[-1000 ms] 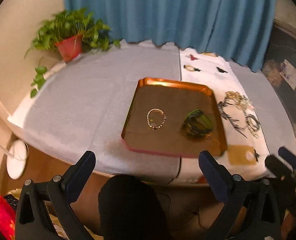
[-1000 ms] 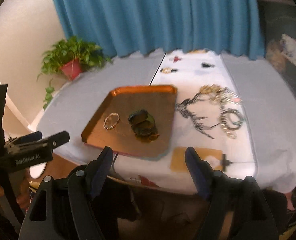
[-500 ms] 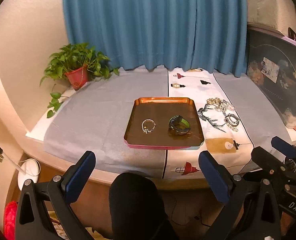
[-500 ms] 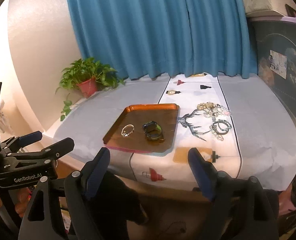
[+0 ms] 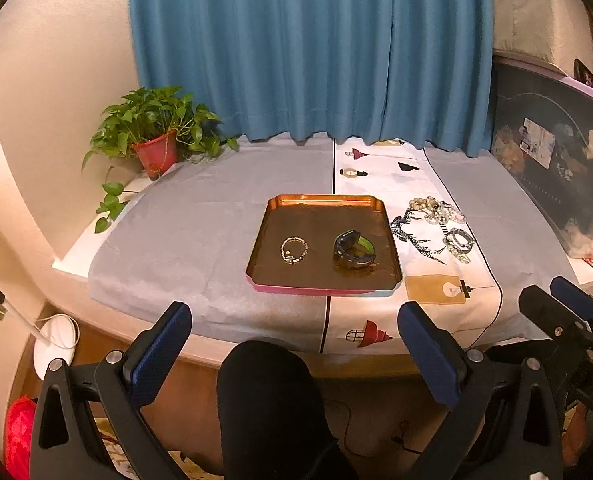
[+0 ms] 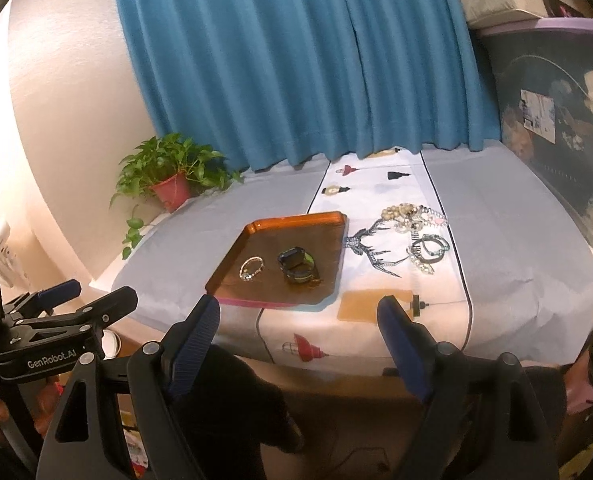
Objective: Organize jewelry
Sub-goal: 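Lift both open tools away from the orange tray, then move the right tool to the clear crystal bracelet with pink heart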
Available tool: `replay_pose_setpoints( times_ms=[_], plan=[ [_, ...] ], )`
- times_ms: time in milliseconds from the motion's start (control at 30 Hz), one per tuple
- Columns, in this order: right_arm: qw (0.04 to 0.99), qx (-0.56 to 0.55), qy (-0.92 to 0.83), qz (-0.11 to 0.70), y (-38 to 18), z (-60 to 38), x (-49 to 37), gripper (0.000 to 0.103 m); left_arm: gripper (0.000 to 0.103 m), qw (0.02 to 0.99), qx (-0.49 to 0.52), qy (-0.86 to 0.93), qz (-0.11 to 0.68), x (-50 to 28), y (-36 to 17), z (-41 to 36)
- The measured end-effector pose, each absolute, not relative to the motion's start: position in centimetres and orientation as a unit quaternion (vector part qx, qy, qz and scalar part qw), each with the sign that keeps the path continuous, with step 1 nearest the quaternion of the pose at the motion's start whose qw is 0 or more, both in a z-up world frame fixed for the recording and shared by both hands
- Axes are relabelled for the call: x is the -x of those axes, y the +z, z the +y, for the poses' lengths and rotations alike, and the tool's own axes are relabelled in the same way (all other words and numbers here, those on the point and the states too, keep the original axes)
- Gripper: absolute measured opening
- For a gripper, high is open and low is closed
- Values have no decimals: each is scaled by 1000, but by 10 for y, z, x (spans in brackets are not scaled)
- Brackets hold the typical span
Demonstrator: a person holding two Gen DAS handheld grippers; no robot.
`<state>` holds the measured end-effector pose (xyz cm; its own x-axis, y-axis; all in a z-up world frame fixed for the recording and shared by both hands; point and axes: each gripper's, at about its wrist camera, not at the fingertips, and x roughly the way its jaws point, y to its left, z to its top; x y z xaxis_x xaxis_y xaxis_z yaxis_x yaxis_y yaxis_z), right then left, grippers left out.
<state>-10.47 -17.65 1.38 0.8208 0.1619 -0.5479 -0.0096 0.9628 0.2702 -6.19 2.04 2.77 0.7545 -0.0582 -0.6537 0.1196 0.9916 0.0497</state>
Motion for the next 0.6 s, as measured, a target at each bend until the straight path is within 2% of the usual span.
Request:
replay_pose_setpoints(
  times_ms=[233,600],
  plan=[
    [935,-167,10,313,-3,-211,84,81,102,927,-51,-57,367,32,14,6],
    [905,-212,-105,353,-65,-316,21,81,102,904,-66,-77,415,-47,-22,-53]
  ],
)
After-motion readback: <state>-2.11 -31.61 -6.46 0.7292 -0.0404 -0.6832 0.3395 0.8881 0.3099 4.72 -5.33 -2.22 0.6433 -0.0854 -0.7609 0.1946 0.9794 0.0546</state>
